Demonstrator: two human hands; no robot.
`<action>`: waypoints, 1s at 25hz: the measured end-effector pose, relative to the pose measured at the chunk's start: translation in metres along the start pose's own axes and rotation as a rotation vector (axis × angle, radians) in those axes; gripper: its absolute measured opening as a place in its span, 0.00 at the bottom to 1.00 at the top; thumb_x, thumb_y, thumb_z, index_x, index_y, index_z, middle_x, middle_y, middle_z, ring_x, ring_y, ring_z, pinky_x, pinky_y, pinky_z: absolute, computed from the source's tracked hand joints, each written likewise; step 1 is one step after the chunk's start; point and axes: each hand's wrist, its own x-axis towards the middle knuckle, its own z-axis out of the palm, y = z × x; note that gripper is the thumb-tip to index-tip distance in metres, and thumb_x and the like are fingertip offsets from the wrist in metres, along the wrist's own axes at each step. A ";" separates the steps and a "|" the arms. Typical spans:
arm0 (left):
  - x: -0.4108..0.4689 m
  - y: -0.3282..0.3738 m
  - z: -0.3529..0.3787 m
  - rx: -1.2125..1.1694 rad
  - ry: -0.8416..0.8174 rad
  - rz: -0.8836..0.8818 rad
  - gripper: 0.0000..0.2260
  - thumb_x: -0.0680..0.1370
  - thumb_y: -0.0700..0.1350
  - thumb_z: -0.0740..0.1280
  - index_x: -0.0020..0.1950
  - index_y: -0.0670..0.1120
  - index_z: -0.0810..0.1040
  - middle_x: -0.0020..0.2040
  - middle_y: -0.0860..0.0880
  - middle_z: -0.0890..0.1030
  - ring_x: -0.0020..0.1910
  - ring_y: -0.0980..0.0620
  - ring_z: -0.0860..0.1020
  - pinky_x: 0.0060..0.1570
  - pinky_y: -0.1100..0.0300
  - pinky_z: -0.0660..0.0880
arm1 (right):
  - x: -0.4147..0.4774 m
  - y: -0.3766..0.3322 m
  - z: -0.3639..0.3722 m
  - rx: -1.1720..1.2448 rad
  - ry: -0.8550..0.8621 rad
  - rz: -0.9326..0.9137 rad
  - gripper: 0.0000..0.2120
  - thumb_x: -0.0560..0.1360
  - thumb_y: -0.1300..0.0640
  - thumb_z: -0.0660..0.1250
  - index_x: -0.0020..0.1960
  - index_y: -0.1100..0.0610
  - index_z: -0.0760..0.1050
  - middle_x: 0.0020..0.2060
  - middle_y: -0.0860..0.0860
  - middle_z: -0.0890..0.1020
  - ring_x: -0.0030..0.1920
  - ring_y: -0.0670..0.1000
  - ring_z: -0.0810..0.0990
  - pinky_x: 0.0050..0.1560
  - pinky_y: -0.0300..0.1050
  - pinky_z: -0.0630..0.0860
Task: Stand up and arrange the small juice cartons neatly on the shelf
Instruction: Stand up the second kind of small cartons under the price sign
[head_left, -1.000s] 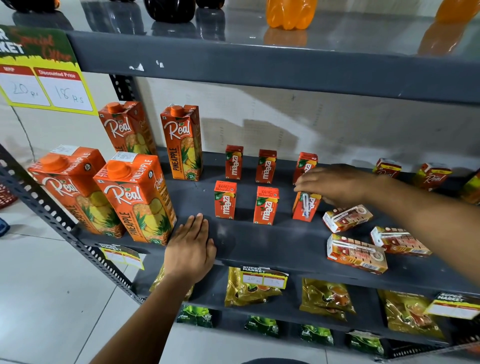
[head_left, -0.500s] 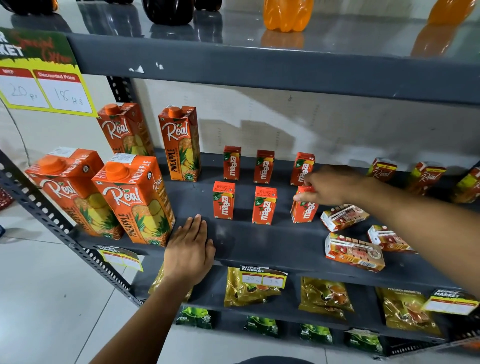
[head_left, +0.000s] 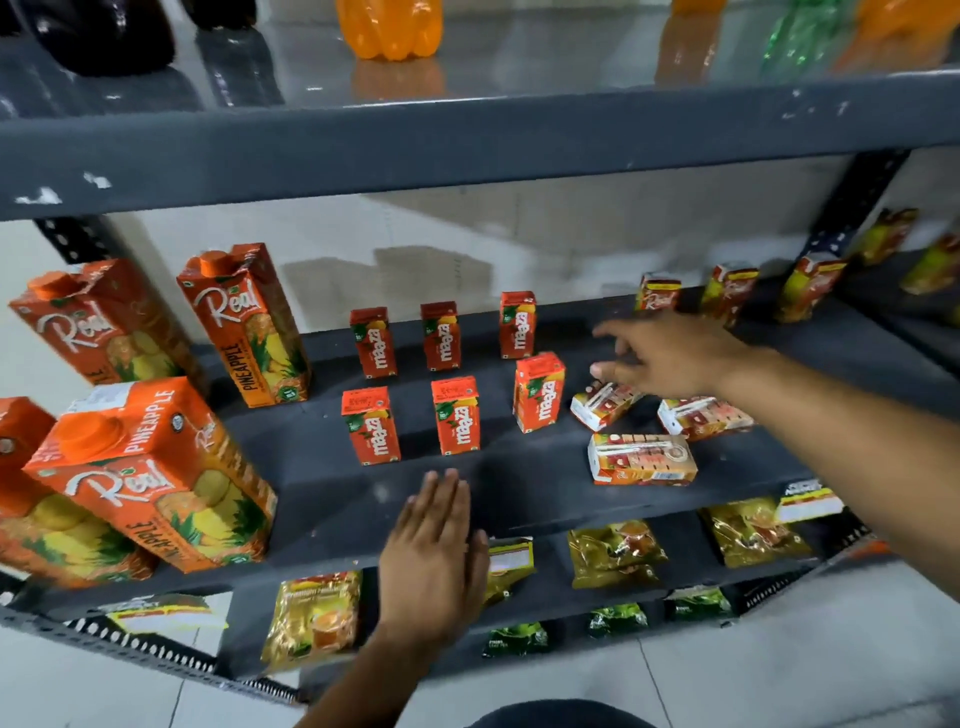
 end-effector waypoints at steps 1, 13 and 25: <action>0.009 0.013 0.002 -0.015 -0.004 0.050 0.24 0.78 0.51 0.55 0.67 0.38 0.73 0.69 0.40 0.73 0.70 0.41 0.68 0.68 0.42 0.66 | -0.007 0.003 0.007 0.039 -0.058 -0.004 0.28 0.74 0.36 0.63 0.70 0.46 0.66 0.58 0.50 0.80 0.54 0.52 0.78 0.43 0.47 0.74; 0.058 0.097 0.064 0.192 -0.100 -0.118 0.26 0.77 0.51 0.51 0.67 0.36 0.72 0.69 0.38 0.73 0.69 0.40 0.70 0.67 0.45 0.67 | -0.039 0.144 0.051 0.064 -0.374 0.059 0.40 0.70 0.52 0.74 0.76 0.51 0.57 0.74 0.54 0.66 0.71 0.56 0.66 0.68 0.48 0.65; 0.062 0.116 0.057 0.232 -0.127 -0.235 0.28 0.76 0.52 0.50 0.68 0.36 0.71 0.69 0.39 0.73 0.68 0.40 0.71 0.66 0.46 0.68 | -0.060 0.180 0.078 0.301 -0.293 -0.110 0.28 0.67 0.54 0.77 0.64 0.53 0.72 0.56 0.51 0.79 0.55 0.52 0.78 0.55 0.50 0.75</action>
